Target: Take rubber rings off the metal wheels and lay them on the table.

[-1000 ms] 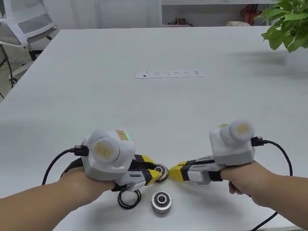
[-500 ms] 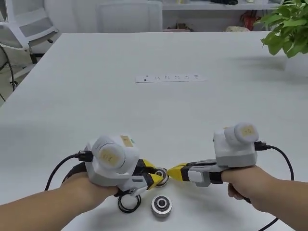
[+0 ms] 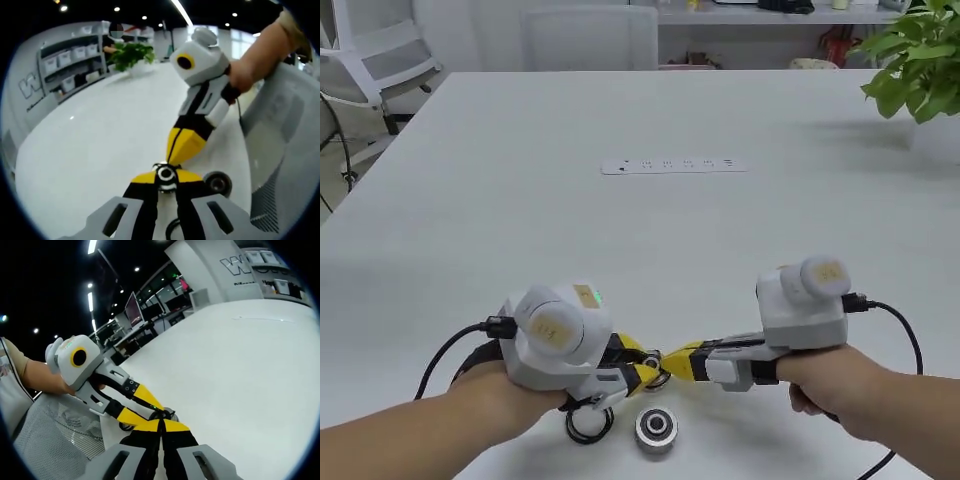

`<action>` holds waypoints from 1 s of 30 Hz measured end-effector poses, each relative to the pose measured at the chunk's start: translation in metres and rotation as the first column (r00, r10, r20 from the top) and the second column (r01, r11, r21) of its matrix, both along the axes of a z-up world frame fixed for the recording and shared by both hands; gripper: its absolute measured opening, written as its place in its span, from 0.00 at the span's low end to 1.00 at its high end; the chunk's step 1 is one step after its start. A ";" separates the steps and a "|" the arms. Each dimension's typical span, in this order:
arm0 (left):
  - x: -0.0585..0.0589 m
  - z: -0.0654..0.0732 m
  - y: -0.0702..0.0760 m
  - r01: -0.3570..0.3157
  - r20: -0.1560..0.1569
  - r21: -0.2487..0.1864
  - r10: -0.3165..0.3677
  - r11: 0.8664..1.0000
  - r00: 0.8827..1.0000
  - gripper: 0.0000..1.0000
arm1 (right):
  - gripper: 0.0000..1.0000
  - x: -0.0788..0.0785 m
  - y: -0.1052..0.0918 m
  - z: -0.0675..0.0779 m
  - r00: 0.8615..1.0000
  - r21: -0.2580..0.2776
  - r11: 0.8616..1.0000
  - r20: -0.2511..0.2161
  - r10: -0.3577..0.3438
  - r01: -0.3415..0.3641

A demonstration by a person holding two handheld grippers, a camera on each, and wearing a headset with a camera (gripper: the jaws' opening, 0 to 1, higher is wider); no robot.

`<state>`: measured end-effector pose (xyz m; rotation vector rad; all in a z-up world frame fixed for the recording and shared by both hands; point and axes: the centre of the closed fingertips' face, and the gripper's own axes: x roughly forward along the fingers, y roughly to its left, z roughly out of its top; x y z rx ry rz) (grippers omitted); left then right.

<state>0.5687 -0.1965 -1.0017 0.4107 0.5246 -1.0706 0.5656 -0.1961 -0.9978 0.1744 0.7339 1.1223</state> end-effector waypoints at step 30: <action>-0.015 0.020 0.006 0.065 -0.029 -0.010 -0.066 0.998 0.997 0.30 | 0.00 0.002 -0.006 0.008 1.000 0.009 1.000 0.015 -0.001 0.000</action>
